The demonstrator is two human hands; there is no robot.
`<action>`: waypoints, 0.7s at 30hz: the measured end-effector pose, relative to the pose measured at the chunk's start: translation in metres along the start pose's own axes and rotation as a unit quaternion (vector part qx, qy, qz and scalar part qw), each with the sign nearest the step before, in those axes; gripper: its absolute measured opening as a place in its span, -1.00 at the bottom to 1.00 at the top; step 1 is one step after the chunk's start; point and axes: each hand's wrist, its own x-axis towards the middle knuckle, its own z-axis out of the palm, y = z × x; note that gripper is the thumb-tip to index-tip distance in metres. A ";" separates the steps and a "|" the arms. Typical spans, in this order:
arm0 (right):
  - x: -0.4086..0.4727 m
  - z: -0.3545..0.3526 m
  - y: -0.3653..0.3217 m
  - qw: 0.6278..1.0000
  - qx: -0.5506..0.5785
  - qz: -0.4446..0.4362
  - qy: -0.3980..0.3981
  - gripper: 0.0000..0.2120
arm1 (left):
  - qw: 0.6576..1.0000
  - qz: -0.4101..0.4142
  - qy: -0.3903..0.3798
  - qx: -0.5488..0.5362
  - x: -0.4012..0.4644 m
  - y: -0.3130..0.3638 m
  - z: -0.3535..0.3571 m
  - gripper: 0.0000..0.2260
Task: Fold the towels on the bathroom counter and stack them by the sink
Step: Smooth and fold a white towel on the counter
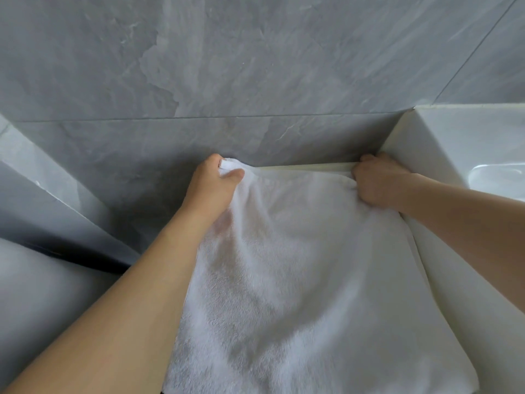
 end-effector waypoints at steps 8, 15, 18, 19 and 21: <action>-0.027 -0.021 0.001 0.914 0.397 0.019 0.087 -0.77 | 0.978 -0.057 0.092 -0.178 -0.026 -0.018 -0.043 -0.79; -0.066 -0.029 0.012 0.710 0.697 0.100 -0.009 -0.61 | 0.979 -0.033 0.132 -0.152 -0.051 -0.007 -0.059 -0.77; -0.084 -0.027 0.016 0.822 0.565 0.063 0.008 -0.66 | 0.981 -0.001 0.135 -0.138 -0.065 0.008 -0.066 -0.60; -0.089 -0.027 0.015 0.872 0.486 0.051 0.022 -0.71 | 0.984 0.011 0.130 -0.125 -0.069 0.013 -0.067 -0.58; -0.100 -0.026 0.011 0.925 0.376 0.035 0.039 -0.79 | 0.986 0.030 0.130 -0.097 -0.079 0.022 -0.072 -0.59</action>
